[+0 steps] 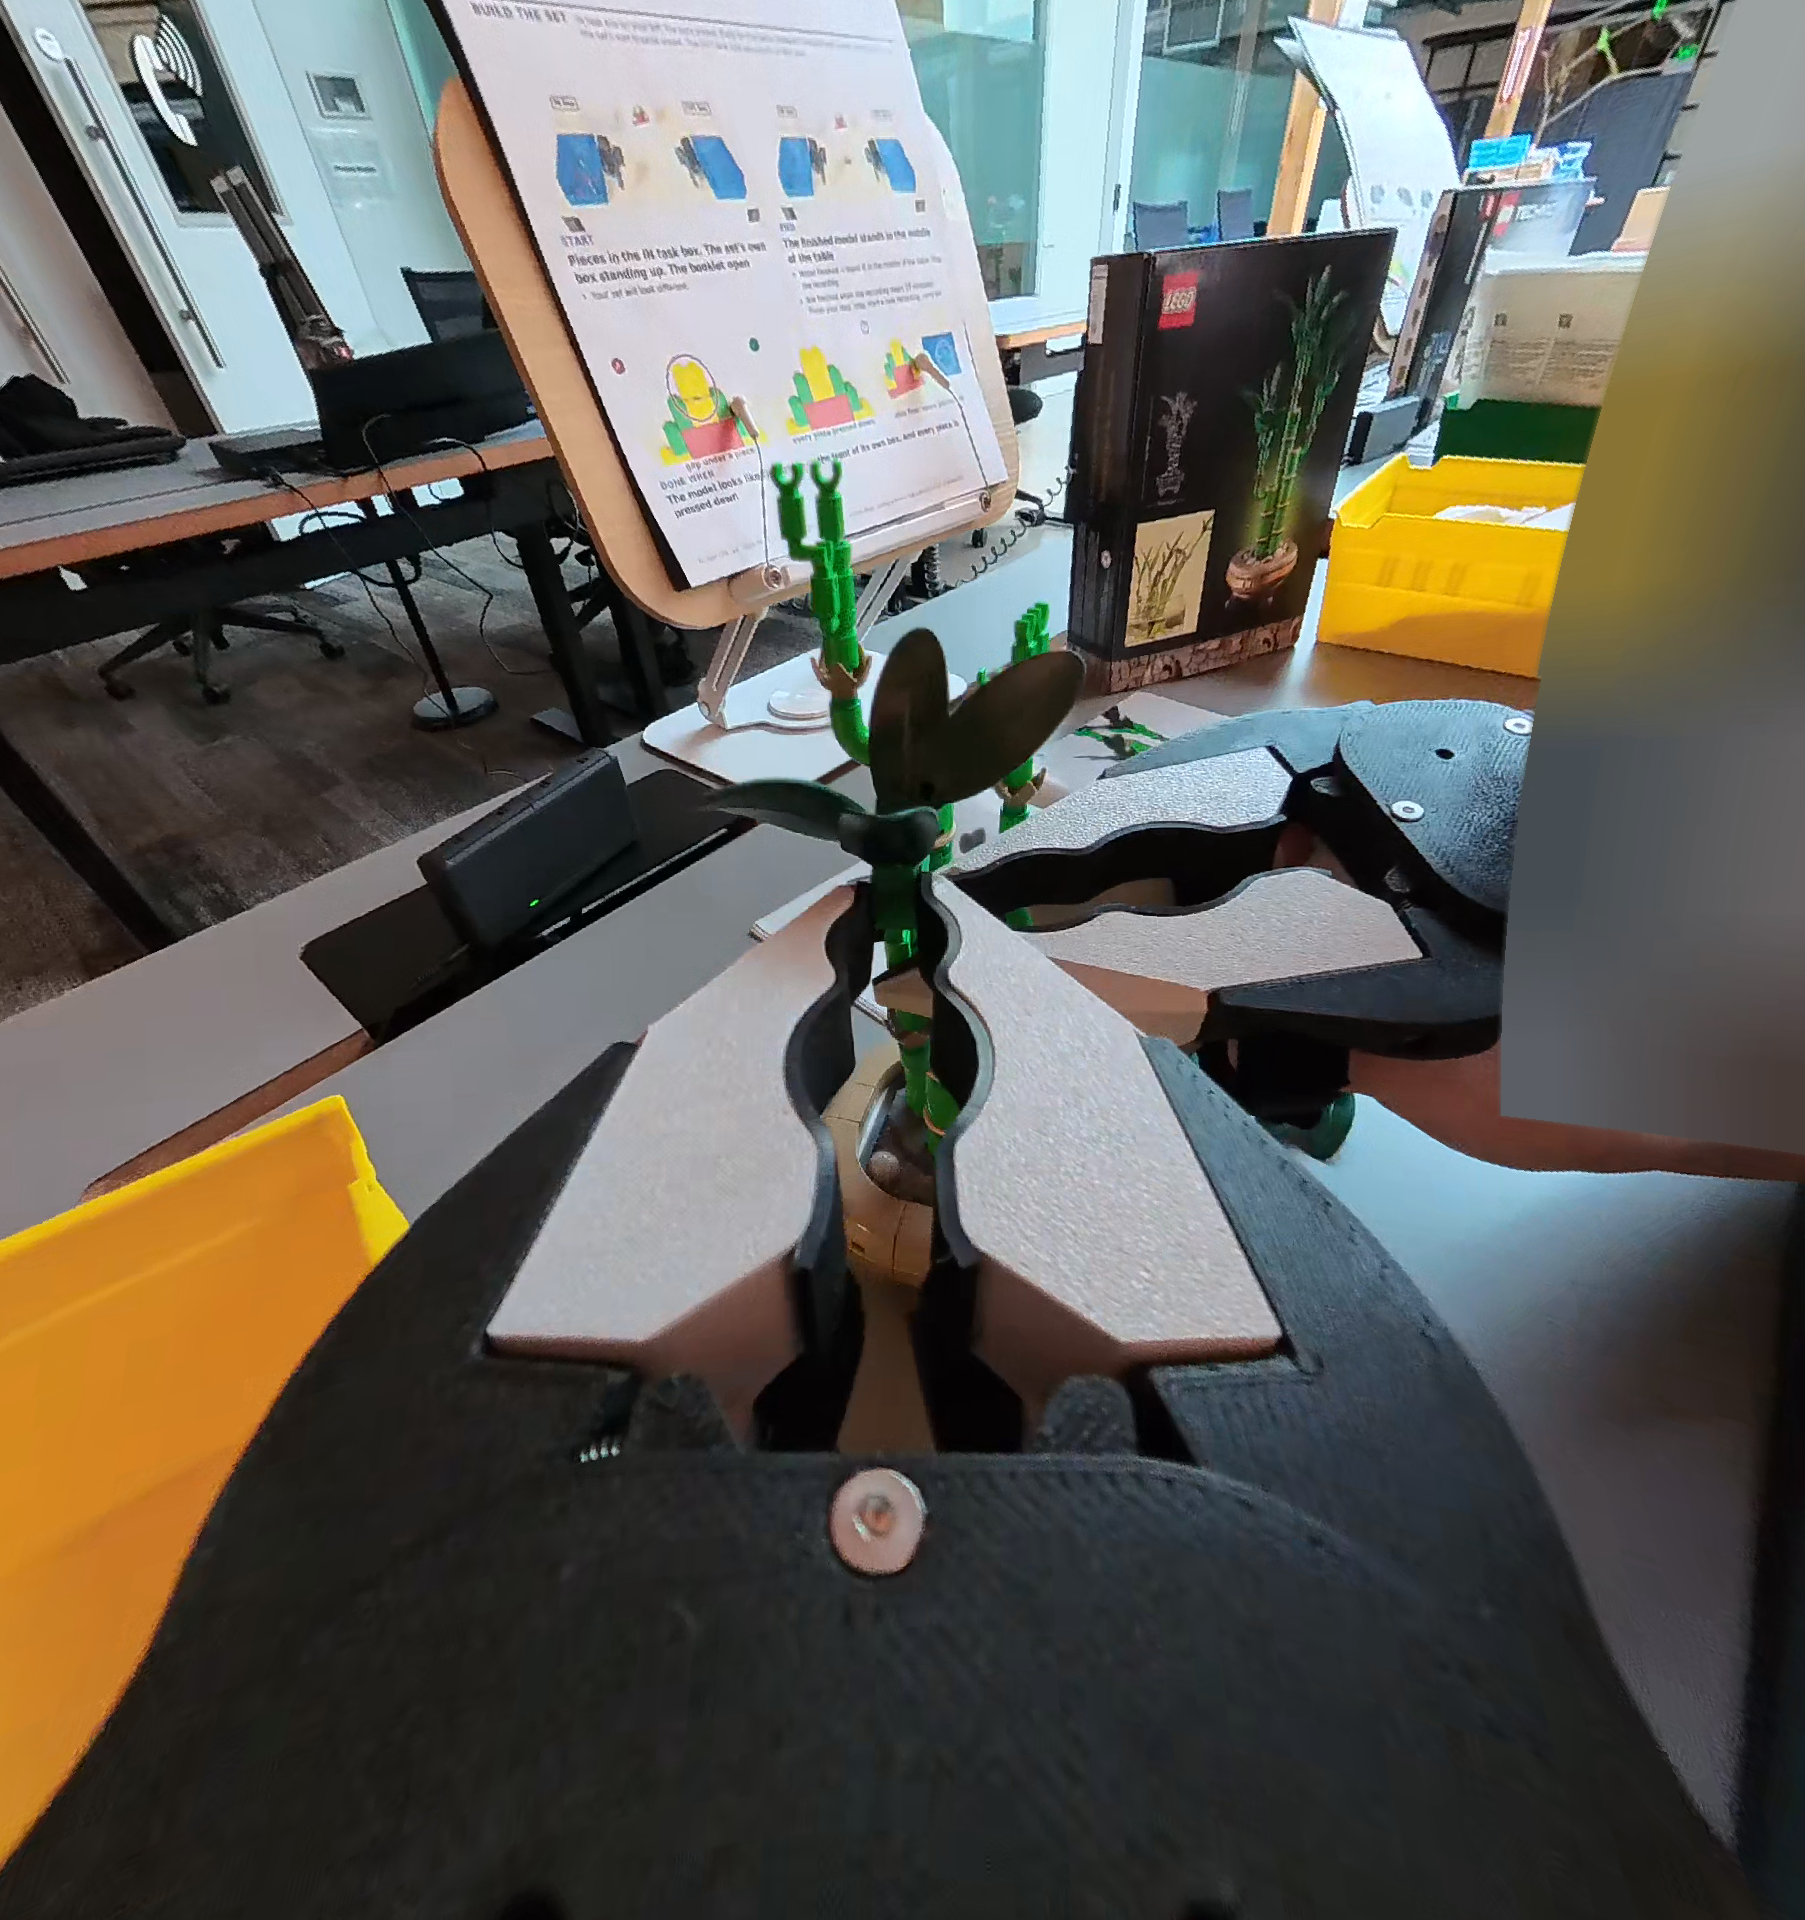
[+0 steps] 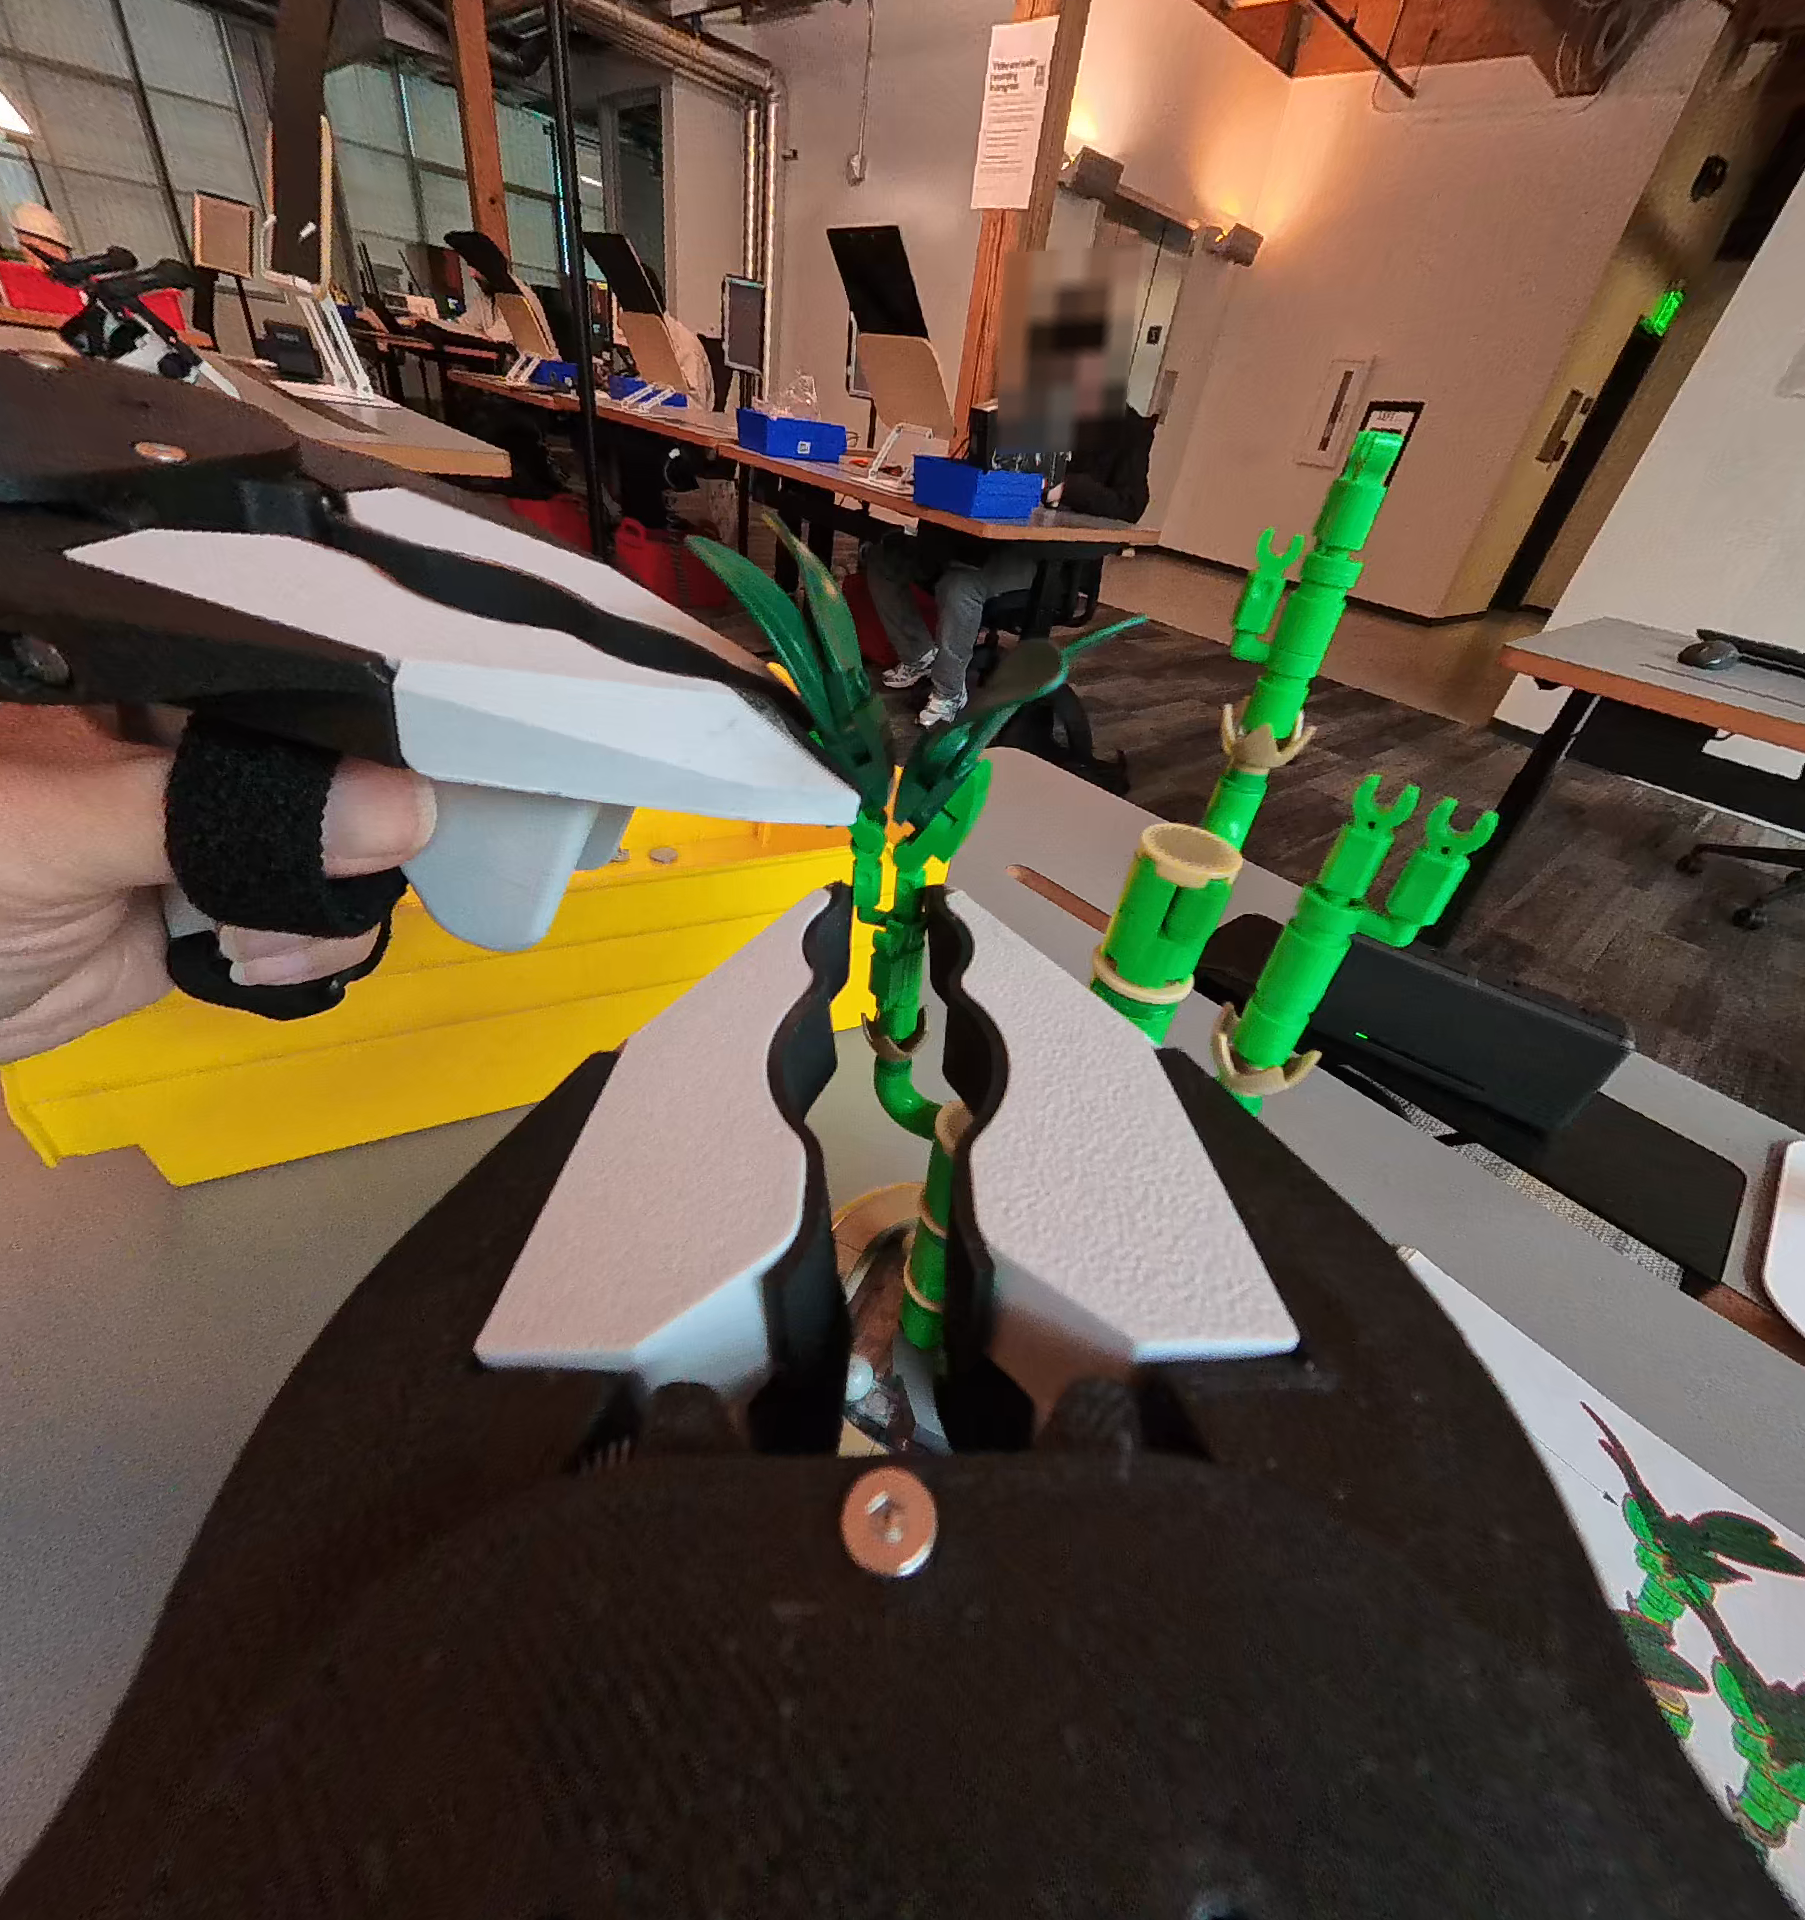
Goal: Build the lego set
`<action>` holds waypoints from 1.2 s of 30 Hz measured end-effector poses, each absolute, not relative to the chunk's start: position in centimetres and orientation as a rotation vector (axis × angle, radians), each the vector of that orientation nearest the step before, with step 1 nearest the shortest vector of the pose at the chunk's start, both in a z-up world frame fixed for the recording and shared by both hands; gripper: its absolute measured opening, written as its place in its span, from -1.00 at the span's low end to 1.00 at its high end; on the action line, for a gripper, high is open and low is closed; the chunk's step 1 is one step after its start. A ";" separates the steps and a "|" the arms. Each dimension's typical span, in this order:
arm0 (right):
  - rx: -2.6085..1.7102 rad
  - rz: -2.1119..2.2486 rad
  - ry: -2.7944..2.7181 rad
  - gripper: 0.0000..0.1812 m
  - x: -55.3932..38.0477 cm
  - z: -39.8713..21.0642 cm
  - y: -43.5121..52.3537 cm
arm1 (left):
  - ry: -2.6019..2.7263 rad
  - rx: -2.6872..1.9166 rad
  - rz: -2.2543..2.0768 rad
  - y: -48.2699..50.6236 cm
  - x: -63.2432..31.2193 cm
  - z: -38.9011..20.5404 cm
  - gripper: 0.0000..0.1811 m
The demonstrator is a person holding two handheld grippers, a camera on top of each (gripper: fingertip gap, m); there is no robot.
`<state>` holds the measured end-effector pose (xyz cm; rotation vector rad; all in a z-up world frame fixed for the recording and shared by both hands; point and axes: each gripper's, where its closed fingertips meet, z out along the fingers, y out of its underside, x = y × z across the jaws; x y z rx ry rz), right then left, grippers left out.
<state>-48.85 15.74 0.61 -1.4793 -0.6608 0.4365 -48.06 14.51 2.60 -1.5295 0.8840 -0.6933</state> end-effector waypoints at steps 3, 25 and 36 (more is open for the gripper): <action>-1.479 0.433 -0.661 -0.87 -48.8 0.6 15.8 | 0.907 -1.549 -0.714 14.6 -48.0 2.6 -0.94; -1.482 0.430 -0.645 -0.88 -48.6 0.8 16.0 | 1.088 -1.749 -0.729 15.0 -47.7 2.2 -0.93; -1.489 0.431 -0.632 -0.88 -48.4 0.9 16.2 | 1.164 -1.779 -0.669 15.1 -47.3 2.2 -0.93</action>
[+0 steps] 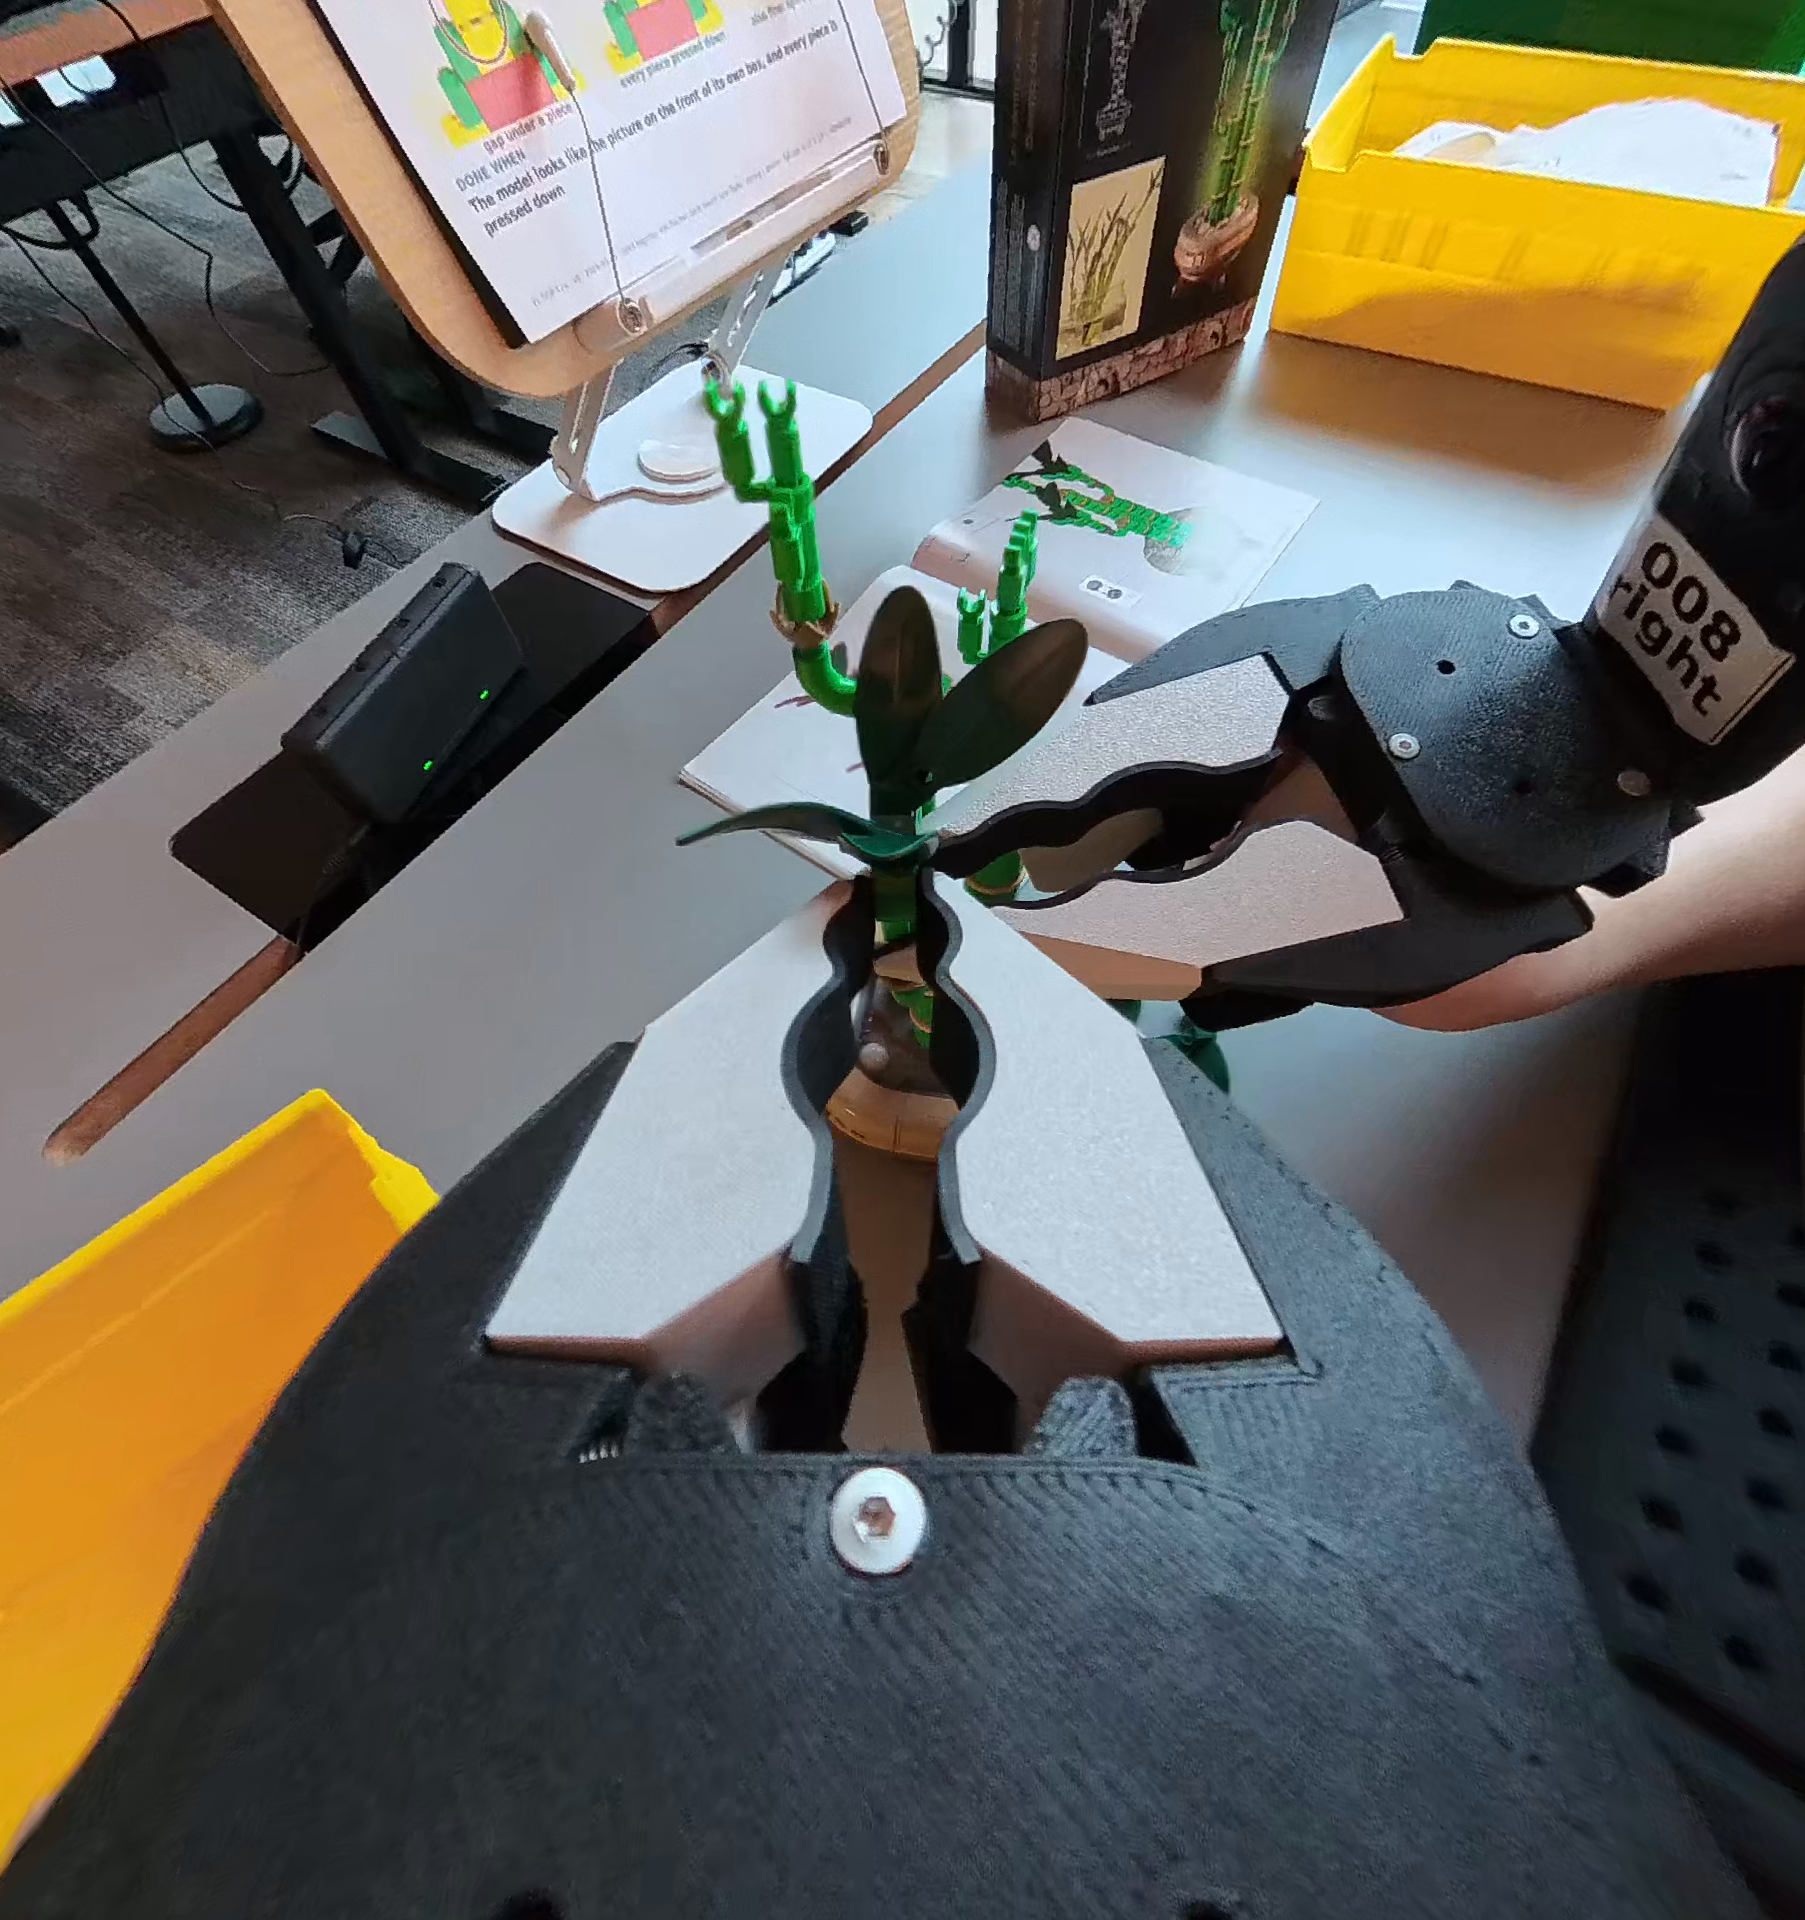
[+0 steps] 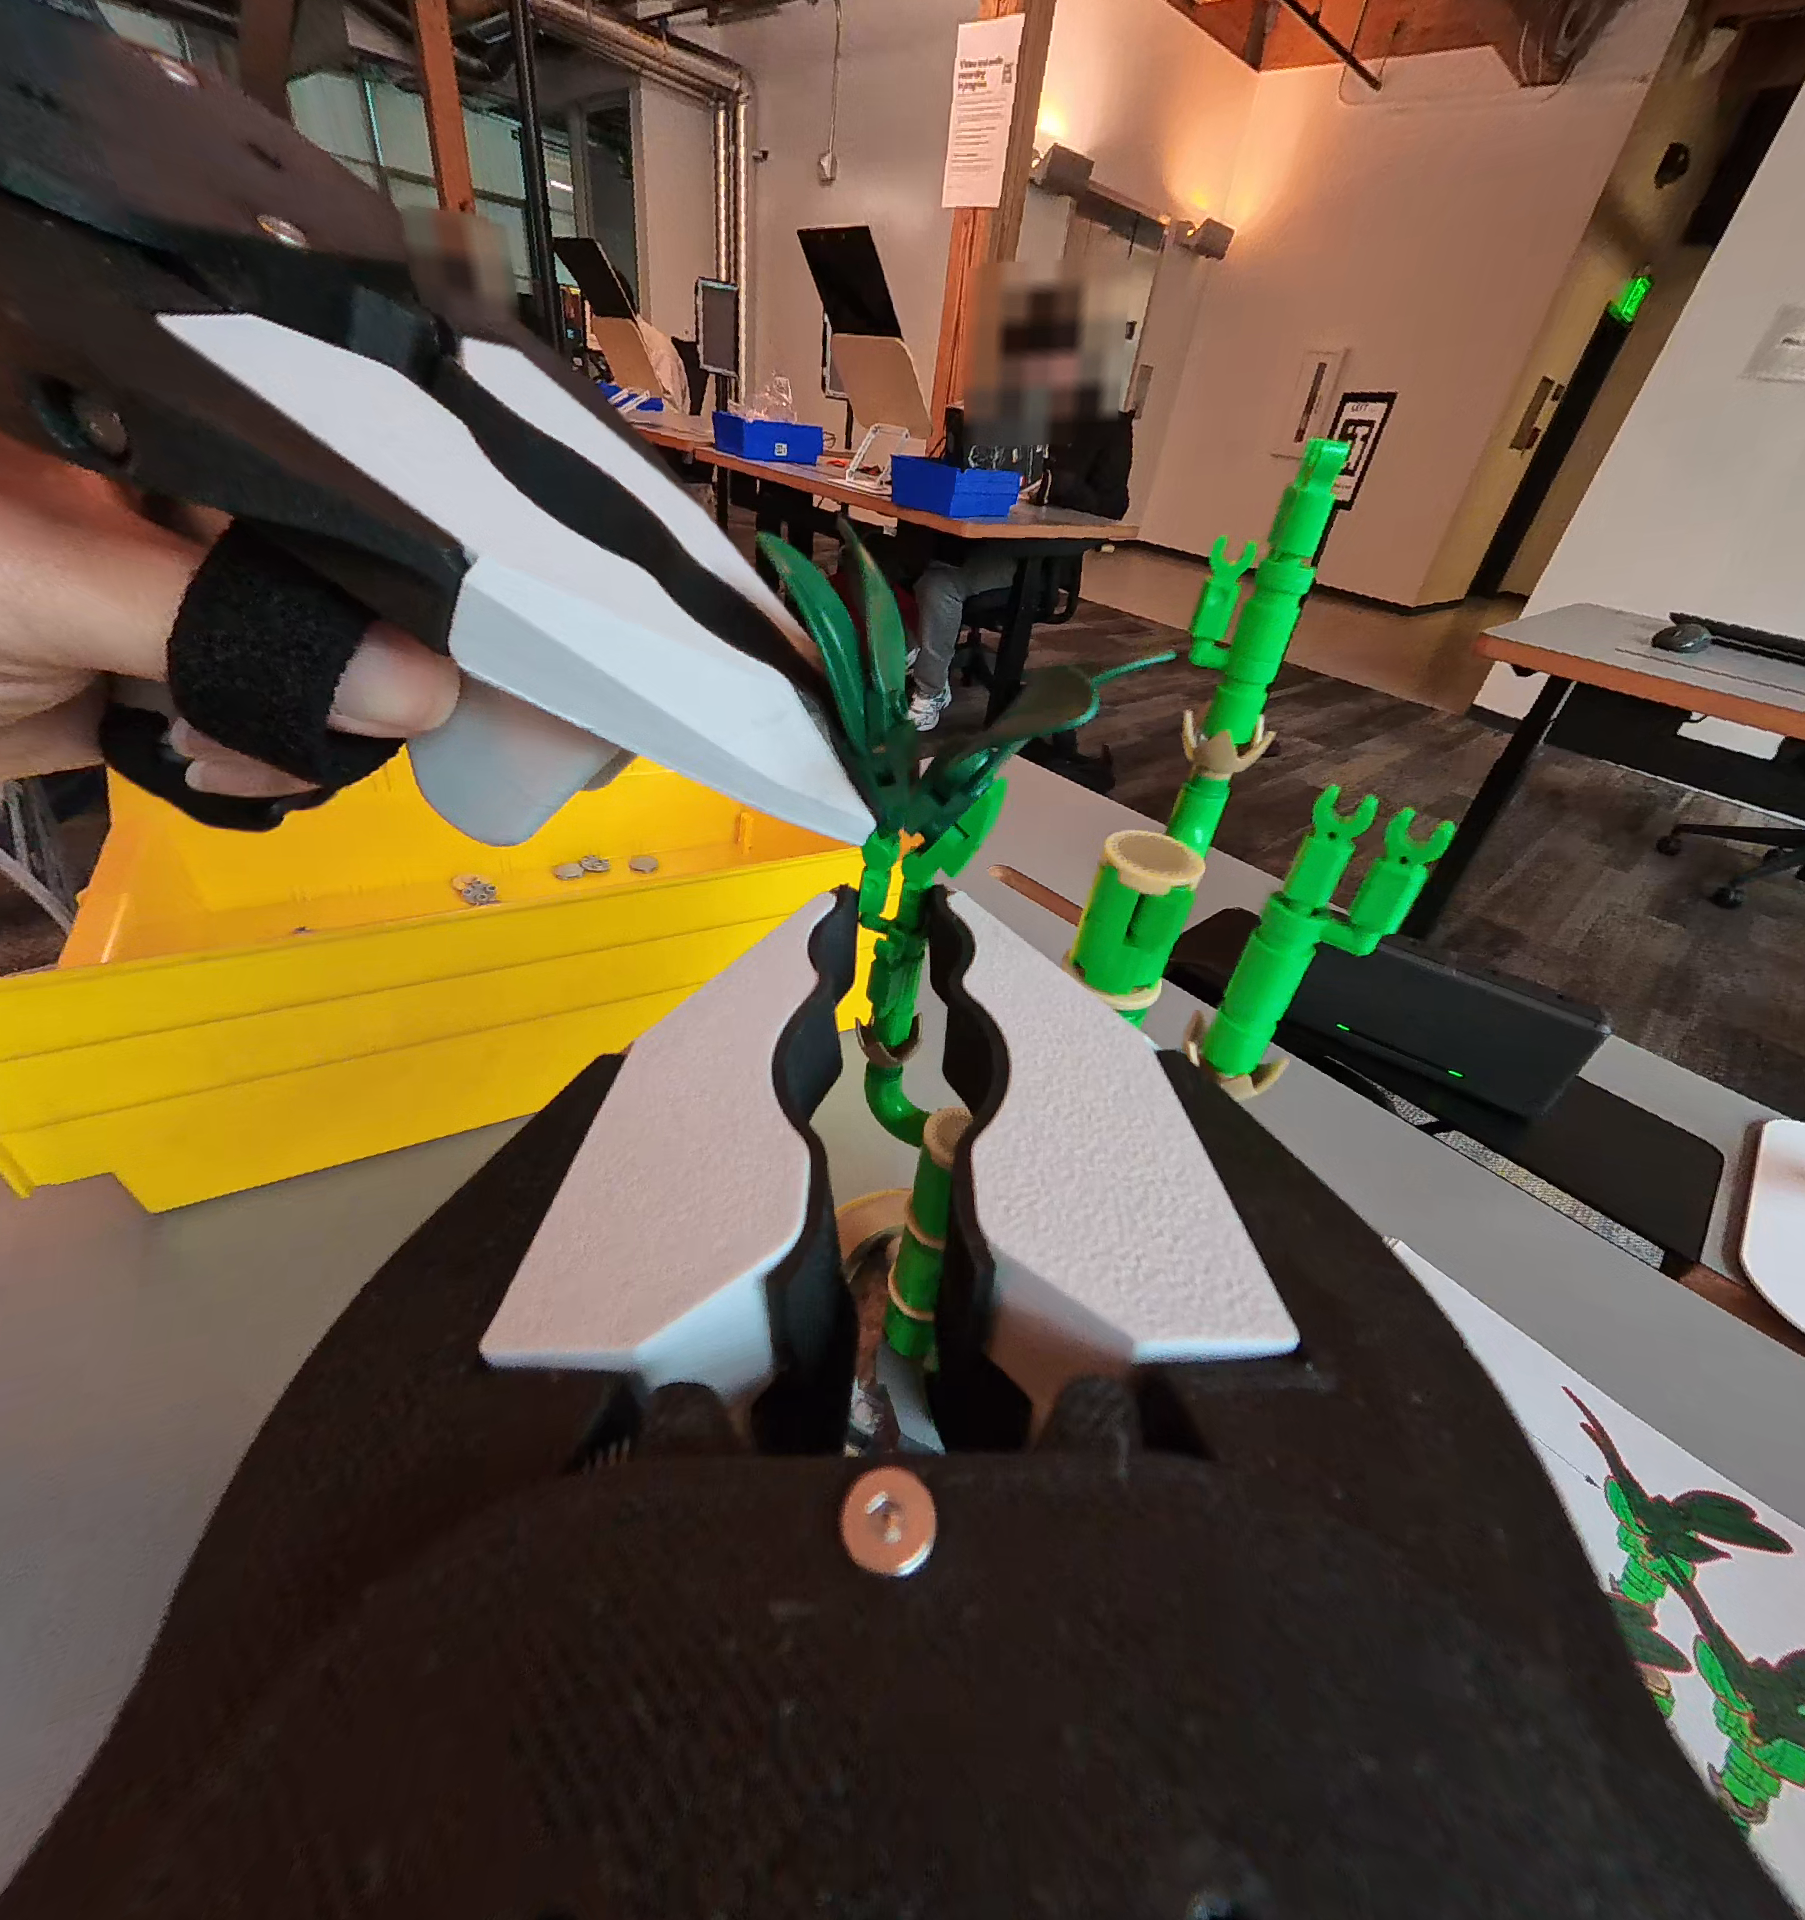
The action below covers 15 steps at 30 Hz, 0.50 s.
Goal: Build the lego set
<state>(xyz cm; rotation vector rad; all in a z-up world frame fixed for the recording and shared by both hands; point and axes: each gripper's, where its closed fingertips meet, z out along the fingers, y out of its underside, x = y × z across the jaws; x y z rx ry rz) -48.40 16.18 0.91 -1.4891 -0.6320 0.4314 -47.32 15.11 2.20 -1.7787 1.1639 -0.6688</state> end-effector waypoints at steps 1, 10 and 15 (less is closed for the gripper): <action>-1.489 0.431 -0.632 -0.88 -48.4 0.9 16.2 | 1.157 -1.782 -0.686 15.1 -47.3 2.2 -0.93; -1.487 0.429 -0.639 -0.88 -48.5 0.8 16.2 | 1.181 -1.769 -0.738 15.0 -47.6 2.0 -0.93; -1.489 0.429 -0.641 -0.88 -48.6 0.8 16.2 | 1.225 -1.769 -0.686 15.0 -47.6 2.0 -0.92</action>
